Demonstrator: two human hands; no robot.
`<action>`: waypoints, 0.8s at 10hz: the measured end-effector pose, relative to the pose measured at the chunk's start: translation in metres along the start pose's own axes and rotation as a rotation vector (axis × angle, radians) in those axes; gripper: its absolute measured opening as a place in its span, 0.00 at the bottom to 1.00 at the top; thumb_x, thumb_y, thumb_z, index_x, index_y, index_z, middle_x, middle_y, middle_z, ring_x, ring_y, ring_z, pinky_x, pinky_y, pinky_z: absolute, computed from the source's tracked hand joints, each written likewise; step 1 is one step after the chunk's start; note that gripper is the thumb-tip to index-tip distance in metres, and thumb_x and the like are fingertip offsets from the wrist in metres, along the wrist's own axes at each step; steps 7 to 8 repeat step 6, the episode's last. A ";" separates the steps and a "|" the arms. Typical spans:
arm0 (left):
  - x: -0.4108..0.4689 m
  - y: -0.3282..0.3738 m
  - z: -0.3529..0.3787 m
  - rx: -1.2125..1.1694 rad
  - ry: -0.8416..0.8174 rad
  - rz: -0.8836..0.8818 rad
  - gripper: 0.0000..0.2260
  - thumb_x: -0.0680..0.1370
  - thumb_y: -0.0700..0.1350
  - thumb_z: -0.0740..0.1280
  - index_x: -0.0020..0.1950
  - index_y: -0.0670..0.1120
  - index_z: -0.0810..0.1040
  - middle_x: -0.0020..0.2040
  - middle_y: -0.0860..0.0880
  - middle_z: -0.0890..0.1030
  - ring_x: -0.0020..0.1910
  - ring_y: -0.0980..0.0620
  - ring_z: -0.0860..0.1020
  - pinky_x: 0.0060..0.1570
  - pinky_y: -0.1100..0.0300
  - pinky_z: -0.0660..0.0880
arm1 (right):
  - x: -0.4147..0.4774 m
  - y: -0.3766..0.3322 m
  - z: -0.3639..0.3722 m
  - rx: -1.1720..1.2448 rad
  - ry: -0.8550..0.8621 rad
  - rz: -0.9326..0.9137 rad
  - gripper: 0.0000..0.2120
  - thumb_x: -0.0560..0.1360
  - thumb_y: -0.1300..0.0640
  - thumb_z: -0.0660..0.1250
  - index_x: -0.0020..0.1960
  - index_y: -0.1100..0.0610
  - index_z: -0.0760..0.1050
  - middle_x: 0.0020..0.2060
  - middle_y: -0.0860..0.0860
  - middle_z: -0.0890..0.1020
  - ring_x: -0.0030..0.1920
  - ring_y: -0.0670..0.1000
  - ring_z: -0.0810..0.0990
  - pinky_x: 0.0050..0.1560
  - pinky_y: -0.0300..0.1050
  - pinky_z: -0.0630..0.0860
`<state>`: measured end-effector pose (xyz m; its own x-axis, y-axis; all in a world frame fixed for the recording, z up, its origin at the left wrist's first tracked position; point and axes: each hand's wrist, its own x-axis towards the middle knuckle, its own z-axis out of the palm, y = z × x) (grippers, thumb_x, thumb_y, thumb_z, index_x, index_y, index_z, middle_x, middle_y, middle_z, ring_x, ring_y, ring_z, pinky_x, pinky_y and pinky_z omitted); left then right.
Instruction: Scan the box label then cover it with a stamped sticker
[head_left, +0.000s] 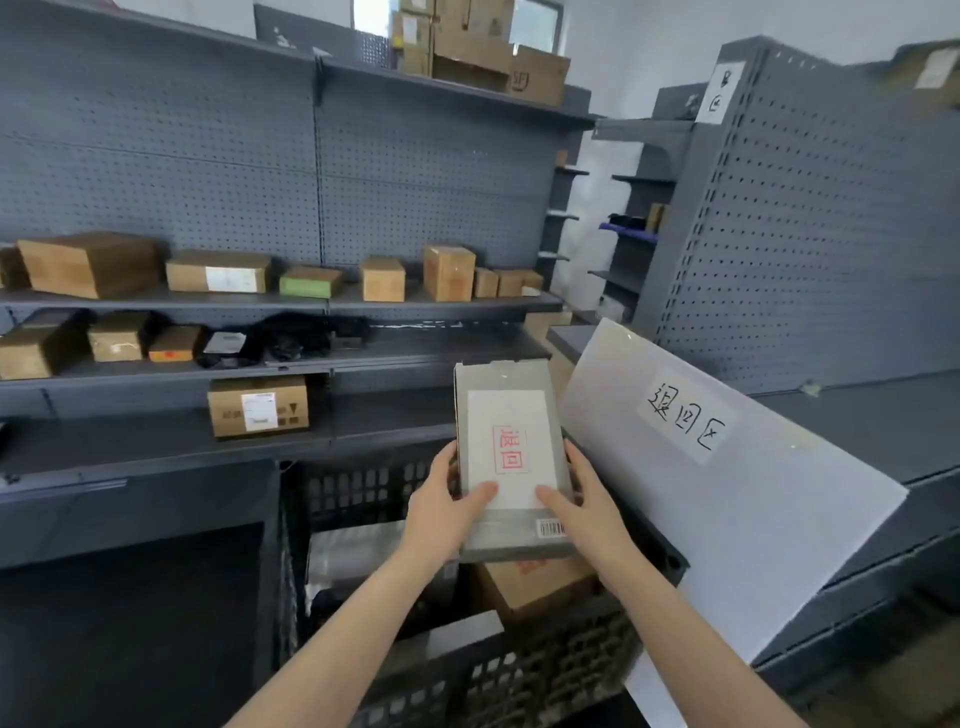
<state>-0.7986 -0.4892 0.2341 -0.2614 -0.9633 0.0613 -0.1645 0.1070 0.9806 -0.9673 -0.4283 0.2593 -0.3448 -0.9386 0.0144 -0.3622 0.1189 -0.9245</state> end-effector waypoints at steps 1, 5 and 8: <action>0.026 -0.015 0.025 -0.018 -0.050 -0.063 0.29 0.77 0.48 0.70 0.75 0.54 0.61 0.69 0.51 0.75 0.60 0.55 0.74 0.59 0.55 0.74 | 0.025 0.021 -0.014 -0.027 -0.012 0.064 0.32 0.75 0.56 0.67 0.74 0.44 0.56 0.68 0.49 0.72 0.64 0.51 0.74 0.63 0.58 0.74; 0.062 -0.073 0.095 0.140 -0.238 -0.243 0.37 0.75 0.43 0.70 0.77 0.51 0.52 0.71 0.47 0.73 0.65 0.50 0.75 0.61 0.56 0.74 | 0.083 0.084 -0.035 -0.482 -0.209 0.151 0.33 0.71 0.65 0.65 0.73 0.49 0.60 0.68 0.51 0.70 0.67 0.52 0.70 0.64 0.46 0.72; 0.069 -0.076 0.105 0.206 -0.391 -0.299 0.42 0.75 0.46 0.71 0.79 0.51 0.47 0.76 0.46 0.67 0.70 0.49 0.71 0.63 0.58 0.70 | 0.098 0.095 -0.034 -0.595 -0.240 0.114 0.27 0.71 0.64 0.67 0.68 0.49 0.69 0.71 0.50 0.64 0.70 0.50 0.66 0.69 0.44 0.65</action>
